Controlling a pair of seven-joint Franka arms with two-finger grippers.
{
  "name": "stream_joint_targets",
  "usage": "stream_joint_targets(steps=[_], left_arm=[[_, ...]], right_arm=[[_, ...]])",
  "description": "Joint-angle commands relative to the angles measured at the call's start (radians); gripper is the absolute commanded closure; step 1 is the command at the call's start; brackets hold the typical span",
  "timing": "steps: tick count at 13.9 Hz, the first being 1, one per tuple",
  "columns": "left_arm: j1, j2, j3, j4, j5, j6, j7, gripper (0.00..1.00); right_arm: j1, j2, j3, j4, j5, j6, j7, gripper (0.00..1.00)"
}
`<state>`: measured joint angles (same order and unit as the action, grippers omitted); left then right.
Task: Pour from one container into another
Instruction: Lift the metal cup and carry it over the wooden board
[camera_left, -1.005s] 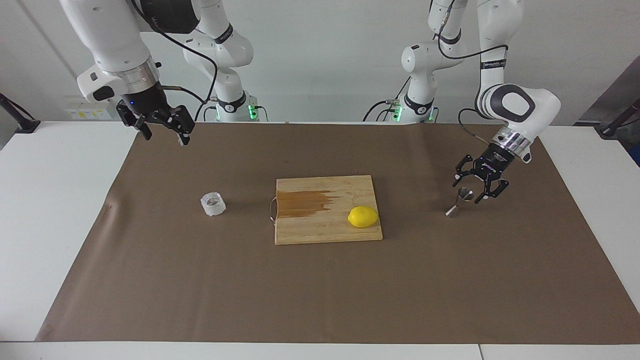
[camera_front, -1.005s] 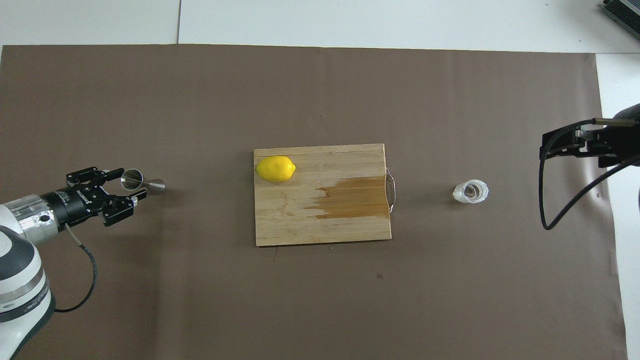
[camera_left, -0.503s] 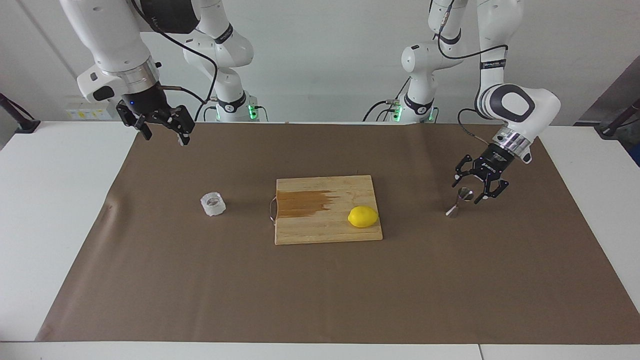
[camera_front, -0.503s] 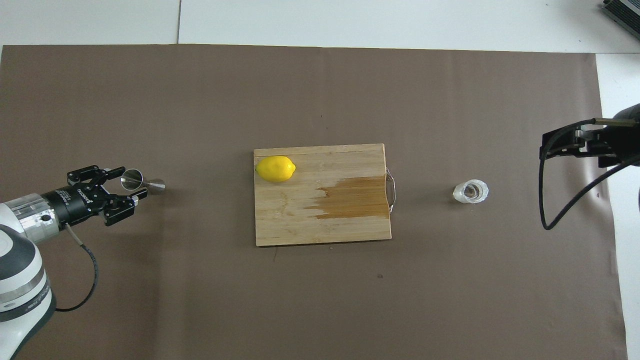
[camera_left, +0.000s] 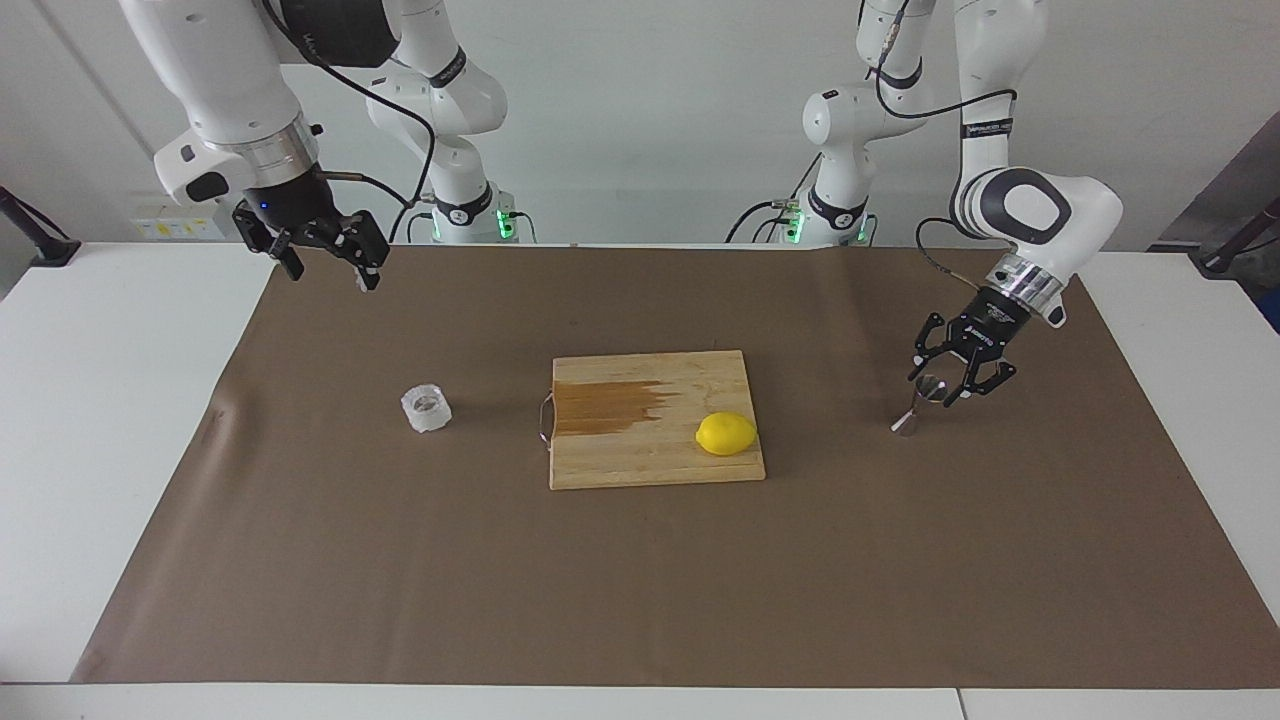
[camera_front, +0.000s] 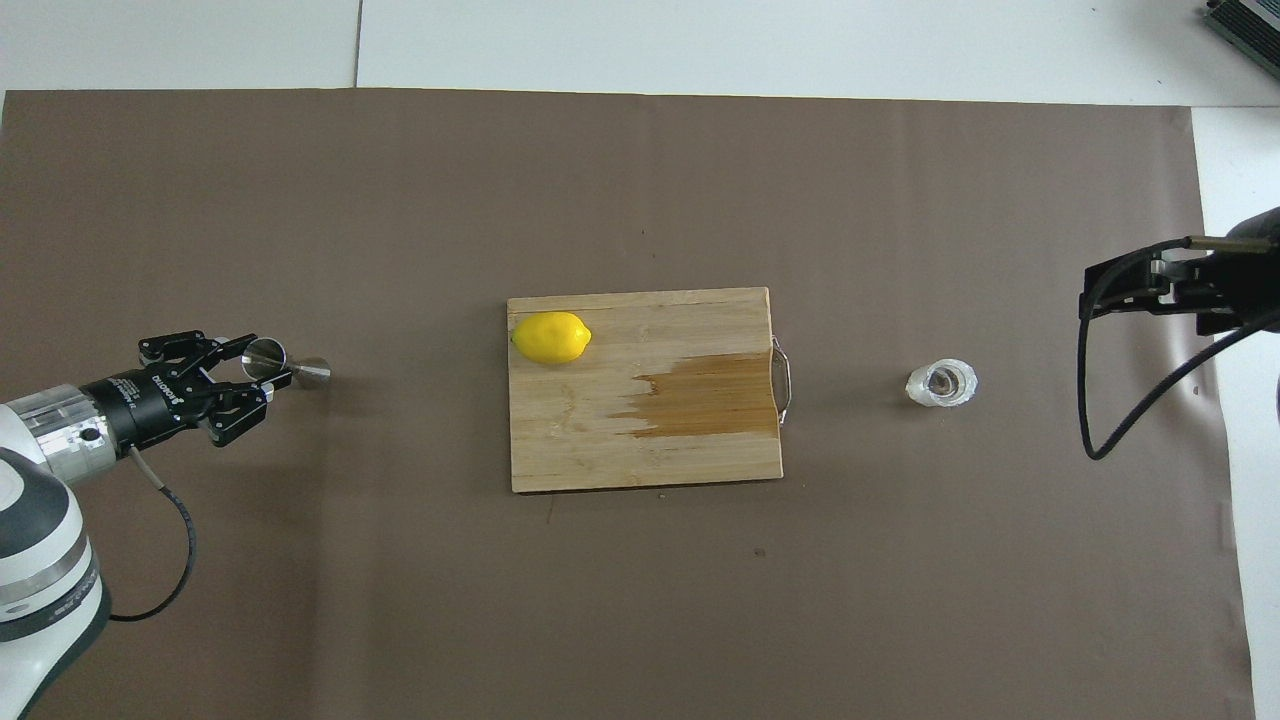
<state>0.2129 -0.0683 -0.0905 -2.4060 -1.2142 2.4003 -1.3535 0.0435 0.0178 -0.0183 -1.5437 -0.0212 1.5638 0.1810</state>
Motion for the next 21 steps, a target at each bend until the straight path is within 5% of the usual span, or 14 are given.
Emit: stream_joint_targets(steps=[1,4,10,13,16,21], left_arm=[[-0.015,0.016,0.006,0.019,-0.016,0.017,0.021,0.62],[-0.018,0.018,0.006,0.019,-0.014,0.031,0.022,1.00],[-0.010,0.024,0.006,0.099,-0.014,-0.104,-0.009,1.00],[-0.039,0.015,-0.026,0.175,-0.010,-0.180,-0.172,1.00],[-0.156,0.002,-0.055,0.261,-0.002,-0.110,-0.398,1.00],[-0.425,-0.024,-0.064,0.257,-0.004,0.138,-0.587,1.00]], right_arm=[[-0.011,-0.018,0.003,-0.015,0.006,-0.010,-0.015,0.00],[-0.011,-0.018,0.003,-0.015,0.006,-0.010,-0.015,0.00],[-0.011,-0.018,0.003,-0.015,0.006,-0.010,-0.015,0.00],[-0.011,-0.018,0.003,-0.015,0.007,-0.010,-0.014,0.00],[-0.011,-0.018,0.003,-0.015,0.006,-0.010,-0.015,0.00],[-0.011,-0.018,0.005,-0.015,0.006,-0.010,-0.015,0.00]])
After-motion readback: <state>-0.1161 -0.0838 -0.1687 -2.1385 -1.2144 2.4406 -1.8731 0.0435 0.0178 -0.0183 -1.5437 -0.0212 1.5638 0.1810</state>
